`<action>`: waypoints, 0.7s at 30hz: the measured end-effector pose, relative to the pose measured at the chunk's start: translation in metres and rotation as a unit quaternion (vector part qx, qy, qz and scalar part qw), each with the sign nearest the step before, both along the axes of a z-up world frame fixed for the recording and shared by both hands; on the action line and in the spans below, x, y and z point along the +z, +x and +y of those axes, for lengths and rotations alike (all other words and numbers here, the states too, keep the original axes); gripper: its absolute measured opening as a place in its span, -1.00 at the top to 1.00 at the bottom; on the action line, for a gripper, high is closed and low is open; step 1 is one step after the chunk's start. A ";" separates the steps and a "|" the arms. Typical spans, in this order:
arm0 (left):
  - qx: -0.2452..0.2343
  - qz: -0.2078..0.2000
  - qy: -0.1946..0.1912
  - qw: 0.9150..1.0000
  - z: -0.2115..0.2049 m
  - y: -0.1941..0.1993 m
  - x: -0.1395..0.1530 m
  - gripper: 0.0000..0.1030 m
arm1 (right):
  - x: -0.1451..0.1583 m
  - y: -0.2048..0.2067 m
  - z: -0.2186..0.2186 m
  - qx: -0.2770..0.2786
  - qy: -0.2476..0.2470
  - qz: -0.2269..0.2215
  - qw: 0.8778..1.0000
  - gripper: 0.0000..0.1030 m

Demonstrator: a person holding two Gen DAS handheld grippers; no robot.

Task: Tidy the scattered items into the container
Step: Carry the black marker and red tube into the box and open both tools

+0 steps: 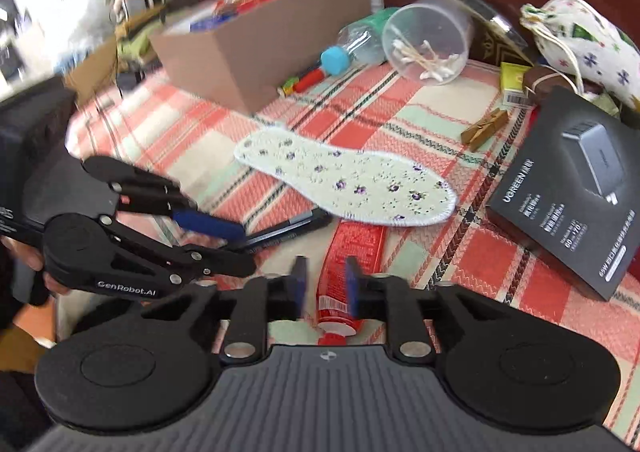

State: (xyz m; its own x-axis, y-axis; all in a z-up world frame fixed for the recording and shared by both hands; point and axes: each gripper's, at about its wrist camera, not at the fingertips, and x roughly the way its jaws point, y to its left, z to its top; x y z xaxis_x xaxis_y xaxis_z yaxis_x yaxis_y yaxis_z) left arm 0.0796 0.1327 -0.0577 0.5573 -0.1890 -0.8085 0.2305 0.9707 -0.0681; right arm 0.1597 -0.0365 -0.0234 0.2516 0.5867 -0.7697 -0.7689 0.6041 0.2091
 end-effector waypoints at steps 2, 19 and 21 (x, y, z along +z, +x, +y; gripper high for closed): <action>-0.010 -0.010 0.030 0.999 -0.008 0.000 -0.002 0.05 | -0.006 -0.008 0.010 0.009 -0.036 -0.036 0.999 0.28; 0.015 0.004 -0.068 0.998 0.006 -0.019 0.005 0.82 | -0.016 -0.010 -0.001 0.028 0.041 0.069 0.996 0.77; 0.030 -0.003 -0.087 0.996 0.013 -0.025 0.010 0.82 | -0.011 -0.013 -0.004 0.030 0.059 0.082 0.994 0.77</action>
